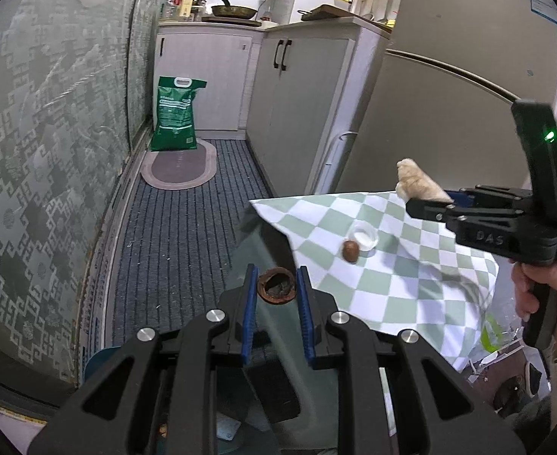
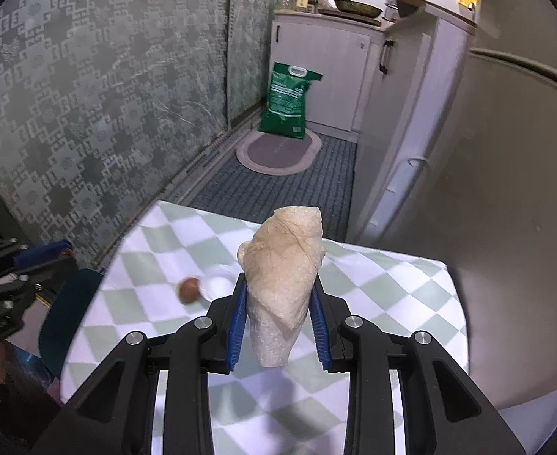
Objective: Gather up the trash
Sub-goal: 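Drop the nut shell into the green bin with the left tool while the right tool drops the tissue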
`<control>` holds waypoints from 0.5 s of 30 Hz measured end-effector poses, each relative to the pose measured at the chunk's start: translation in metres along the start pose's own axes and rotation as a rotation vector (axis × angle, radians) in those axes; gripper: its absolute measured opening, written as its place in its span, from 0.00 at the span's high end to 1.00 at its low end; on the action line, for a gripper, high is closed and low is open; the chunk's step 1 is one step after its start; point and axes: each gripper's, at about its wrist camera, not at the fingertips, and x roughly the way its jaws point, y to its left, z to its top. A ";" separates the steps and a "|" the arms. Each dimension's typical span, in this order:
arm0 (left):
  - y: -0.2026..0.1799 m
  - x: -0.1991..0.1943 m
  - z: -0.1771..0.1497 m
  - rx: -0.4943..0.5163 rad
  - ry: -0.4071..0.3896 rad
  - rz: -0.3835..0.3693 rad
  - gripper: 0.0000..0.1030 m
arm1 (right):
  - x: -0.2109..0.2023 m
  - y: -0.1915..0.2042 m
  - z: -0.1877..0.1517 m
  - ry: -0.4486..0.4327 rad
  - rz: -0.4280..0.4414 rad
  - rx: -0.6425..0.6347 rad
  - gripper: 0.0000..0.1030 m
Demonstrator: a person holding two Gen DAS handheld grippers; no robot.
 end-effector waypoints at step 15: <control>0.058 -0.014 -0.023 -0.050 0.025 0.077 0.79 | -0.014 0.065 0.015 -0.040 0.102 -0.062 0.70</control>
